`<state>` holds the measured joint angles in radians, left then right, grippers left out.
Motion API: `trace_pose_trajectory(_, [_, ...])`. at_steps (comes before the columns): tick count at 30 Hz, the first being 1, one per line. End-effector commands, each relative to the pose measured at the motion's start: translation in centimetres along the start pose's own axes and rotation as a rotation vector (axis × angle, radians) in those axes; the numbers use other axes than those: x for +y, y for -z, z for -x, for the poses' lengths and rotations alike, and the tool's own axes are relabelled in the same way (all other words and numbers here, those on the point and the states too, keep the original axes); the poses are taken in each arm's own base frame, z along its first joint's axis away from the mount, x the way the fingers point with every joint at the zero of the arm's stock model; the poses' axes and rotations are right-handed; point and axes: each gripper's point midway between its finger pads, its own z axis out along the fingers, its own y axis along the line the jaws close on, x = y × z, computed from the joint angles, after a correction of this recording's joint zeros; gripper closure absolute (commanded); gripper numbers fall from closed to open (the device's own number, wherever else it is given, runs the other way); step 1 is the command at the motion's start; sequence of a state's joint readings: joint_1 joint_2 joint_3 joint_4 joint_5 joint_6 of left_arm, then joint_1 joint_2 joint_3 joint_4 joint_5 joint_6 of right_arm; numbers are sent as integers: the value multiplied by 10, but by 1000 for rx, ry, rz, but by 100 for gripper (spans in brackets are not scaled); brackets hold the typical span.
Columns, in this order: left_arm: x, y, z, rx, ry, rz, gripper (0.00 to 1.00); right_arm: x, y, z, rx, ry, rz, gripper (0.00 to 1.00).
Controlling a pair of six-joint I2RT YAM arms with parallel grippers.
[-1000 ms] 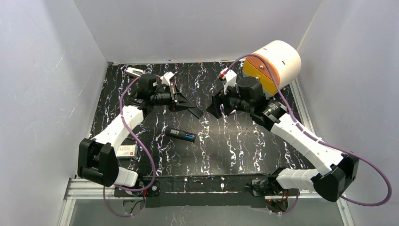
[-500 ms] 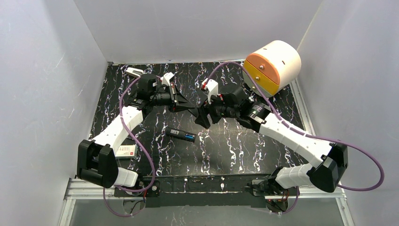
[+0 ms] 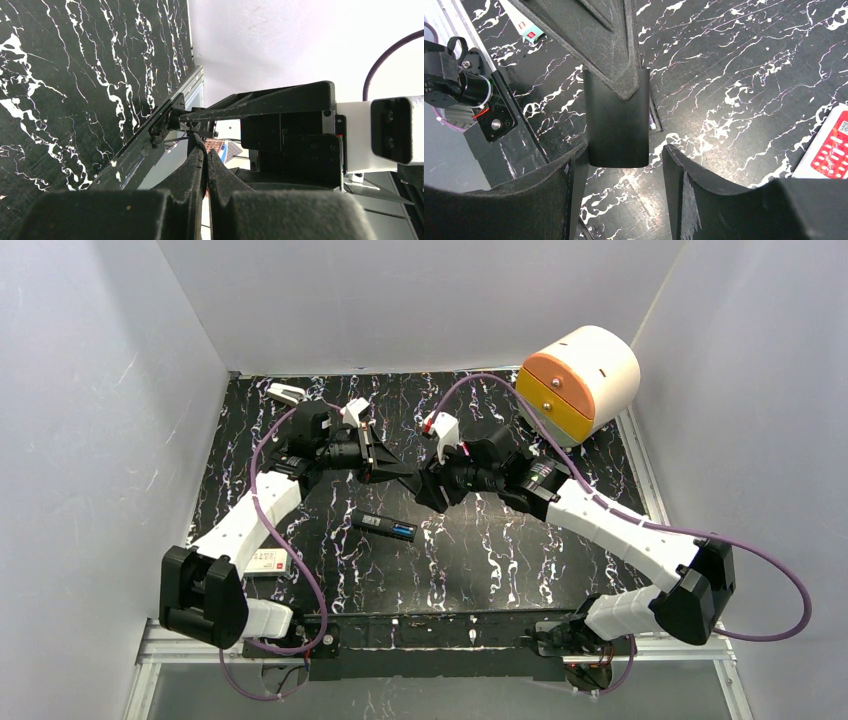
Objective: Load the batteries into the remote control
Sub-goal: Adjust the battery cover.
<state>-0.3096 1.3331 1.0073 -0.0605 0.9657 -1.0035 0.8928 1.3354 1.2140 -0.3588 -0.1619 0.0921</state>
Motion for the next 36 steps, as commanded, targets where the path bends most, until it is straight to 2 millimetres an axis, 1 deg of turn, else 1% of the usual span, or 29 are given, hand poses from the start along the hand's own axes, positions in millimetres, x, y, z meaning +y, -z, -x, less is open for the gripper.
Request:
trace_pose_trajectory(1, [-13, 10, -13, 25, -34, -37, 100, 8, 4, 24, -59, 56, 27, 39])
trace_pose_trajectory(2, [-13, 10, -14, 26, -30, -37, 100, 9, 3, 23, -55, 59, 30, 41])
trace_pose_trajectory(6, [-11, 11, -17, 33, -24, -37, 100, 11, -1, 20, -33, 72, 47, 54])
trace_pose_trajectory(11, [-9, 11, -18, 40, -13, -34, 100, 13, -4, 19, -30, 101, 53, 66])
trace_pose_trajectory(13, [-6, 10, -19, 38, -7, -24, 87, 13, -5, 20, -32, 113, 51, 69])
trace_pose_trajectory(14, [-5, 11, -19, 34, -9, -17, 78, 13, -6, 19, -30, 113, 49, 71])
trace_pose_trajectory(17, [4, 11, -17, 12, -5, 27, 49, 7, -12, 9, 11, 144, 38, 74])
trace_pose_trajectory(18, [9, 11, -14, -7, -2, 50, 37, 6, -14, 3, 36, 149, 34, 75])
trace_pose_trajectory(19, [16, 11, -12, -27, 4, 76, 30, 4, -16, -3, 60, 155, 32, 76])
trace_pose_trajectory(21, [27, 13, -8, -59, 14, 113, 22, 0, -20, -12, 96, 157, 25, 78])
trace_pose_trajectory(24, [58, 25, 3, -137, 62, 207, 18, -4, -26, -28, 140, 161, 24, 78])
trace_pose_trajectory(26, [88, 41, 12, -217, 123, 292, 15, -6, -32, -43, 187, 171, 34, 78])
trace_pose_trajectory(29, [125, 63, 14, -288, 181, 420, 14, -8, -43, -62, 259, 205, 59, 78])
trace_pose_trajectory(31, [147, 75, 9, -282, 167, 538, 13, -12, -51, -74, 309, 228, 66, 81])
trace_pose_trajectory(34, [172, 84, 2, -248, 187, 668, 16, -19, -65, -91, 386, 259, 76, 83])
trace_pose_trajectory(36, [183, 86, 0, -230, 192, 710, 22, -22, -73, -101, 429, 271, 84, 83])
